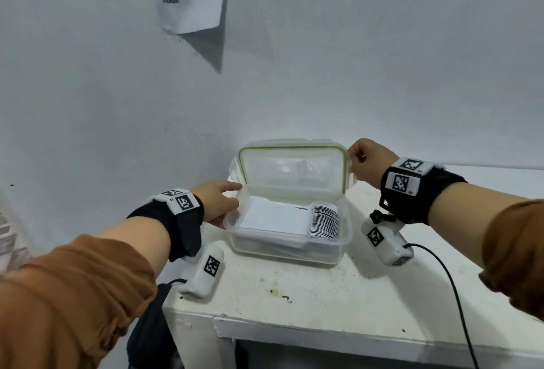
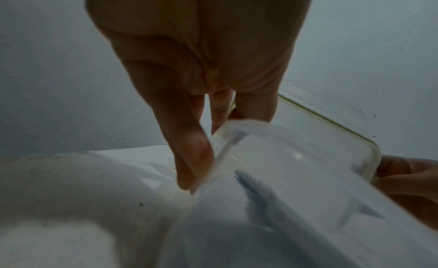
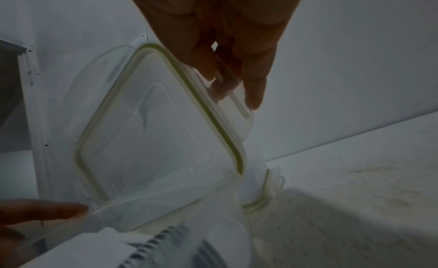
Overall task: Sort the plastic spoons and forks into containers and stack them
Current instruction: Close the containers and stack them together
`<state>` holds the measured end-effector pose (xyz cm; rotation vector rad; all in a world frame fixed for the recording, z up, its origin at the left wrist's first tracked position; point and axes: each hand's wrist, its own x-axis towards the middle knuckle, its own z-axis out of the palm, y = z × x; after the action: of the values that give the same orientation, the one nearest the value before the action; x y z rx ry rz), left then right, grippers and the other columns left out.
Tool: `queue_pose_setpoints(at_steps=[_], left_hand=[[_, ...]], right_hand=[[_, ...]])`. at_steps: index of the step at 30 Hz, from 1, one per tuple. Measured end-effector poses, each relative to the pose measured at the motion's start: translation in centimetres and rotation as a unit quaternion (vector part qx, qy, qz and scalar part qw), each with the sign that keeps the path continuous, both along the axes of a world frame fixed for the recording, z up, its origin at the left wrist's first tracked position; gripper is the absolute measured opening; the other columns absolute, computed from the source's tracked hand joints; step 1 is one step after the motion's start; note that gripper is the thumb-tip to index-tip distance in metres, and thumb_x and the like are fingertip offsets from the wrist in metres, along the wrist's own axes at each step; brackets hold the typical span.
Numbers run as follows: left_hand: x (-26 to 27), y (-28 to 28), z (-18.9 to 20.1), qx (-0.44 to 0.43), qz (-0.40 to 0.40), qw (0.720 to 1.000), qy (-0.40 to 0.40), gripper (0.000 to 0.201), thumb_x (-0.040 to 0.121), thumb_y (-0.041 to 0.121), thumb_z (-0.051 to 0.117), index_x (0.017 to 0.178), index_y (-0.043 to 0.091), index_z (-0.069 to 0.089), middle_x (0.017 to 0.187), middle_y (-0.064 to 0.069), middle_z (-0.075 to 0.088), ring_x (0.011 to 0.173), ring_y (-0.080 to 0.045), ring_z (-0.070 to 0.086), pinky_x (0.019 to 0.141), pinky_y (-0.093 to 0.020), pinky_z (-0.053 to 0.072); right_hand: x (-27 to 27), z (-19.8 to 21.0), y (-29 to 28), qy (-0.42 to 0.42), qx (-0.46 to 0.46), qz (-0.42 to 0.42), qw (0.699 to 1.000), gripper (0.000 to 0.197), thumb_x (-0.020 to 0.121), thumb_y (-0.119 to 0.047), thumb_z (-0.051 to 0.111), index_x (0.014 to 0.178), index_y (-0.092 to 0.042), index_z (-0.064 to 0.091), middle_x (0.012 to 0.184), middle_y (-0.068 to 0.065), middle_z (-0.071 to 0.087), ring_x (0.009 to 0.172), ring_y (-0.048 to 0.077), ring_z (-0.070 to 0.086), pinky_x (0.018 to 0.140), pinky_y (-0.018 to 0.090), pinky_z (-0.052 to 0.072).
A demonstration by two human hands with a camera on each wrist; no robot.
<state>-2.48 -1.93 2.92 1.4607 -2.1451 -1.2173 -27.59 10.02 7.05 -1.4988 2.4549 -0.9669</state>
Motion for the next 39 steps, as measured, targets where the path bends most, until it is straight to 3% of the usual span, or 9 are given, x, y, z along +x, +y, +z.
queue_pose_setpoints(at_steps=[13,16,19,22,25,28,32,36,39], left_hand=[[-0.4,-1.2,-1.3,0.12,0.034,0.989,0.074,0.071,0.09,0.0,0.052,0.148,0.023,0.018,0.088,-0.011,0.063,0.066,-0.02,0.061,0.048,-0.027,0.056],[-0.8,-1.9,-0.9,0.106,0.07,0.98,0.151,0.067,0.093,-0.001,0.046,0.147,0.028,0.021,0.099,-0.012,0.06,0.074,-0.016,0.057,0.067,-0.032,0.053],[-1.1,-2.0,-0.3,0.127,0.096,0.967,0.198,0.027,0.097,0.01,0.044,0.121,0.011,0.055,0.094,-0.011,0.057,0.074,-0.013,0.054,0.072,-0.029,0.048],[-0.7,-2.3,-0.4,0.11,0.095,0.969,0.201,0.016,0.095,0.021,0.052,0.087,0.01,0.062,0.094,-0.007,0.058,0.075,-0.011,0.055,0.076,-0.029,0.049],[0.1,-2.6,-0.7,0.054,0.05,0.982,0.171,0.024,0.094,0.025,0.055,0.105,0.005,0.063,0.102,-0.008,0.062,0.093,-0.015,0.06,0.088,-0.029,0.049],[1.0,-2.5,-0.6,0.023,0.021,0.99,0.14,0.027,0.091,0.018,0.06,0.115,0.008,0.062,0.113,-0.009,0.063,0.102,-0.018,0.06,0.092,-0.025,0.046],[1.5,-2.4,-0.6,0.052,-0.018,0.991,0.119,0.041,0.089,0.005,0.06,0.129,0.006,0.052,0.126,-0.013,0.057,0.104,-0.021,0.059,0.093,-0.026,0.044],[1.8,-1.9,-0.8,0.072,-0.023,0.993,0.095,0.055,0.087,0.004,0.062,0.138,0.011,0.042,0.13,-0.014,0.049,0.106,-0.023,0.057,0.089,-0.028,0.046],[1.6,-1.3,-1.1,0.063,-0.016,0.994,0.084,0.056,0.089,0.014,0.062,0.14,0.011,0.039,0.126,-0.012,0.051,0.092,-0.018,0.059,0.082,-0.029,0.051]], right_hand=[[0.0,-1.4,1.1,-0.064,-0.011,0.024,0.998,0.024,0.083,-0.003,0.053,0.067,-0.021,0.051,0.065,-0.005,0.054,0.054,0.01,0.045,0.046,0.016,0.037],[0.0,-1.6,1.4,-0.106,-0.022,0.038,0.993,0.027,0.079,0.003,0.055,0.062,-0.019,0.054,0.068,-0.003,0.058,0.059,0.015,0.048,0.053,0.019,0.04],[-0.1,-1.9,2.1,-0.117,-0.015,0.047,0.992,0.03,0.076,0.005,0.057,0.061,-0.021,0.058,0.087,0.002,0.065,0.078,0.017,0.056,0.068,0.024,0.043],[0.0,-2.2,2.7,-0.113,0.006,0.037,0.993,0.032,0.077,0.004,0.058,0.061,-0.023,0.06,0.101,-0.008,0.06,0.083,0.007,0.058,0.071,0.017,0.043],[-0.1,-2.5,3.3,-0.115,0.032,0.027,0.992,0.029,0.077,-0.001,0.065,0.063,-0.026,0.063,0.097,-0.009,0.061,0.082,0.004,0.061,0.079,0.02,0.049],[0.4,-2.4,4.1,-0.093,0.1,0.042,0.99,0.027,0.077,-0.004,0.071,0.073,-0.03,0.064,0.09,-0.013,0.062,0.081,0.003,0.059,0.062,0.008,0.041],[1.1,-2.9,4.6,-0.088,0.138,0.01,0.986,0.033,0.082,-0.003,0.059,0.092,-0.032,0.069,0.101,-0.004,0.065,0.08,0.018,0.054,0.065,0.021,0.043],[1.5,-3.6,4.7,-0.151,0.103,-0.045,0.982,0.022,0.082,-0.015,0.065,0.095,-0.032,0.069,0.109,-0.003,0.068,0.103,0.017,0.062,0.097,0.029,0.047],[1.6,-4.2,4.7,-0.214,0.076,-0.055,0.972,0.038,0.08,-0.014,0.072,0.117,-0.013,0.064,0.113,0.004,0.065,0.102,0.02,0.064,0.1,0.034,0.047]])
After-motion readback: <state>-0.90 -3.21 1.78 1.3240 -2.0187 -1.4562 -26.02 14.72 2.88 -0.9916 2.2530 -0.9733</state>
